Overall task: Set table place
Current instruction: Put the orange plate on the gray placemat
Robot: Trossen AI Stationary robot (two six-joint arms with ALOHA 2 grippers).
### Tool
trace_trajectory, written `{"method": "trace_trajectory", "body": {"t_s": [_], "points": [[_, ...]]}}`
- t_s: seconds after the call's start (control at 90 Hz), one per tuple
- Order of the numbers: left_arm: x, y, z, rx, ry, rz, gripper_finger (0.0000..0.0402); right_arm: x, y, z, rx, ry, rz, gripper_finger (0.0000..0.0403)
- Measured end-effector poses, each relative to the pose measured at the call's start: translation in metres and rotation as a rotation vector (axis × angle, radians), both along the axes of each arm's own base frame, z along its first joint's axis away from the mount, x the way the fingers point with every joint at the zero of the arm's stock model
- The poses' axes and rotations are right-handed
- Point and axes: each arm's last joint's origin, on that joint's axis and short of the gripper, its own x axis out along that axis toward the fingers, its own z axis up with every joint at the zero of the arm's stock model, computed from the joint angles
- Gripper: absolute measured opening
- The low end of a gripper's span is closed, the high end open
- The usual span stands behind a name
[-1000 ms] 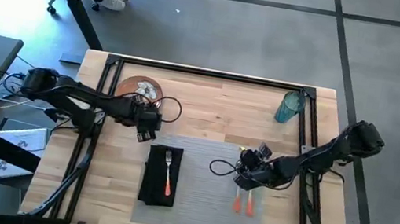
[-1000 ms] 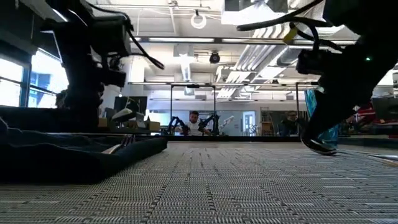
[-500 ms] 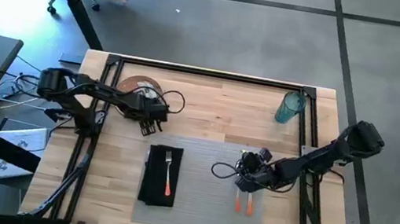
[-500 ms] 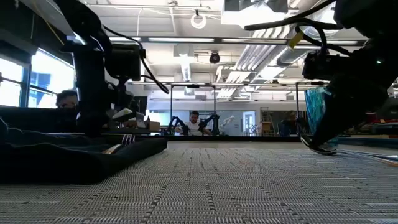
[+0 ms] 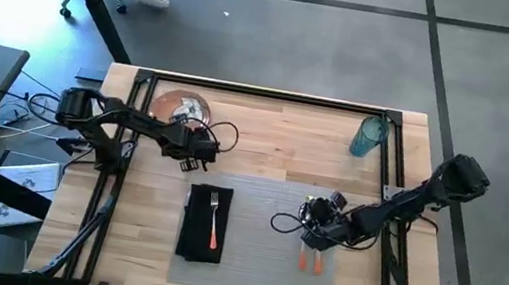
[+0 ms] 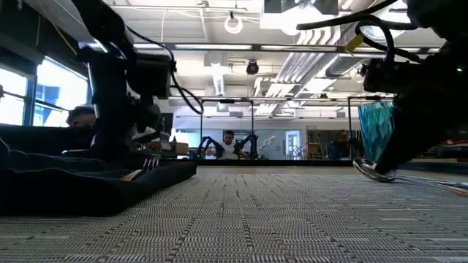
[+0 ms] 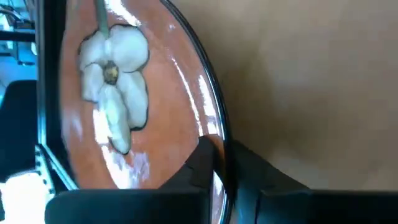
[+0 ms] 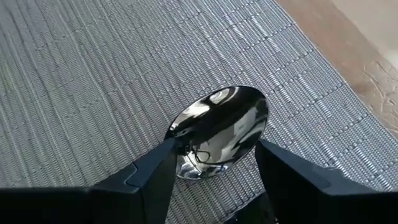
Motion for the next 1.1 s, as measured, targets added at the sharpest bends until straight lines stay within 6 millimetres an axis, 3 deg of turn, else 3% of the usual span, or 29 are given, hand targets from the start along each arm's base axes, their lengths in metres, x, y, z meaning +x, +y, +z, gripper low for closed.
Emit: {"method": "trace_trajectory", "body": {"t_s": [0.2,0.389,0.489,0.644,0.833,1.1], "points": [[0.035,-0.039,0.049,-0.028,-0.096,-0.117,0.0001,-0.008,0.005,0.012,0.053,-0.018,0.018,0.0204],[0.063,-0.094,0.098,-0.049,-0.302,-0.305,0.0001,-0.021,0.011,0.036,0.077,-0.115,0.052,0.0204],[0.074,-0.125,0.11,-0.009,-0.367,-0.407,0.0001,-0.029,0.015,0.045,0.08,-0.142,0.079,0.0204],[0.101,-0.173,0.109,0.056,-0.392,-0.57,0.0001,-0.041,0.019,0.051,0.088,-0.146,0.111,0.0204],[0.137,-0.223,0.082,0.088,-0.383,-0.734,0.0001,-0.049,0.023,0.051,0.101,-0.124,0.101,0.0204],[0.155,-0.251,0.044,0.066,-0.347,-0.764,0.0001,-0.055,0.029,0.05,0.119,-0.112,0.124,0.0204]]}}
